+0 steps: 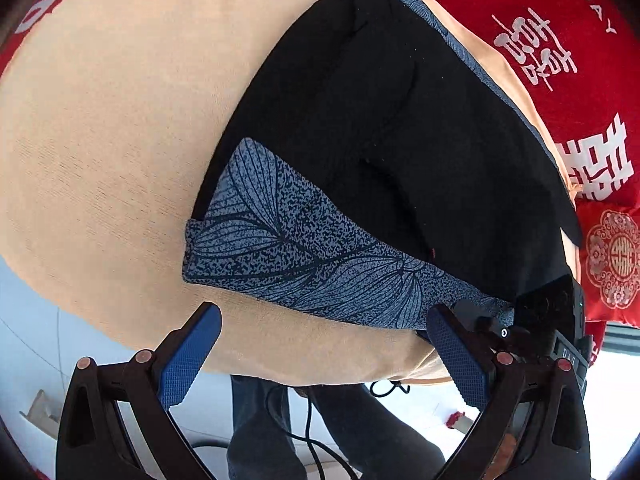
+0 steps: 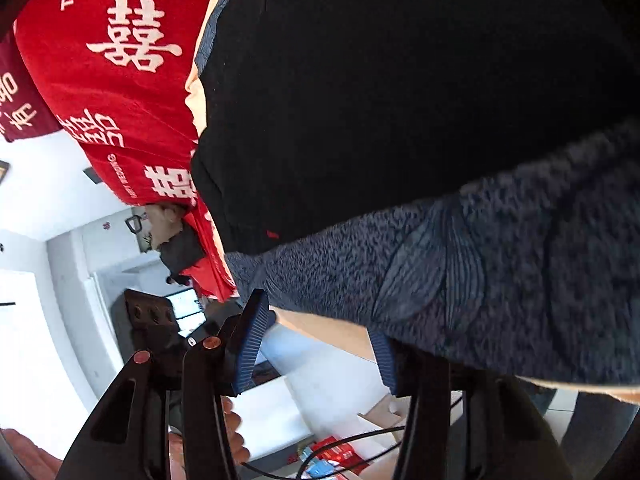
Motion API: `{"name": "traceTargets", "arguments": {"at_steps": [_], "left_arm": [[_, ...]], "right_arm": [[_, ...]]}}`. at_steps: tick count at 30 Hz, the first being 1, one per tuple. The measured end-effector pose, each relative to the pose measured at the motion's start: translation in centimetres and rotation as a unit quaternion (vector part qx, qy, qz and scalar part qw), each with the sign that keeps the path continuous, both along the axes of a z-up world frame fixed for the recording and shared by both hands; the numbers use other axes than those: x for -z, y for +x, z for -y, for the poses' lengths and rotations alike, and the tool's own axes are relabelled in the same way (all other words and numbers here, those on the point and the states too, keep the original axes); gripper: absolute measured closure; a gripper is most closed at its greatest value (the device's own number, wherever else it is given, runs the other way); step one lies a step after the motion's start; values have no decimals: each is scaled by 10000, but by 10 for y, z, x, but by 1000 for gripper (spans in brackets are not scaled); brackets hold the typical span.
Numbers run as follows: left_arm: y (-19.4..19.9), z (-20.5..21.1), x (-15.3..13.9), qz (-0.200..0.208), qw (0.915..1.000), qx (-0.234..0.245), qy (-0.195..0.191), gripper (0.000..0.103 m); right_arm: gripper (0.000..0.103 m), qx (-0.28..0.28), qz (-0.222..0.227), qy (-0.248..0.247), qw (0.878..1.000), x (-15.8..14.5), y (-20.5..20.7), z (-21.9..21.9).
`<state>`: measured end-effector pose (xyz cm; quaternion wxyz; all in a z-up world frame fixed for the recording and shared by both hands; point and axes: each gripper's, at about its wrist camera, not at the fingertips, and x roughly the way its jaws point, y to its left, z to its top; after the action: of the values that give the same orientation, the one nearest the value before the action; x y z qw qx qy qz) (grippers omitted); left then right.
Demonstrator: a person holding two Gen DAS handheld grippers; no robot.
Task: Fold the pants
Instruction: 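Grasp the patterned side band of the trousers with both grippers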
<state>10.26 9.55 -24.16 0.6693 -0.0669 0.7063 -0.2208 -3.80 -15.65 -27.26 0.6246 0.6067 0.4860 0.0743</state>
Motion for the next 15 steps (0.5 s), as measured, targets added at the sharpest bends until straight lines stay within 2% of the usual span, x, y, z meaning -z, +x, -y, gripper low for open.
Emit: {"name": "traceTargets", "arguments": {"at_steps": [3, 6, 10, 12, 15], "left_arm": [[-3, 1, 4, -97, 9998, 81, -153, 0], [-3, 5, 1, -261, 9982, 43, -546, 0], [11, 14, -9, -286, 9930, -373, -1088, 0], [21, 16, -8, -336, 9882, -732, -1303, 0], [25, 13, 0, -467, 9867, -979, -1210, 0]], "right_arm": [[48, 24, 410, 69, 9991, -22, 8, 5], [48, -164, 807, 54, 9966, -53, 23, 3], [48, -424, 1197, 110, 9918, -84, 40, -6], [48, -384, 1149, 31, 9926, -87, 35, -2], [48, -219, 804, -237, 9962, -85, 5, 12]]}}
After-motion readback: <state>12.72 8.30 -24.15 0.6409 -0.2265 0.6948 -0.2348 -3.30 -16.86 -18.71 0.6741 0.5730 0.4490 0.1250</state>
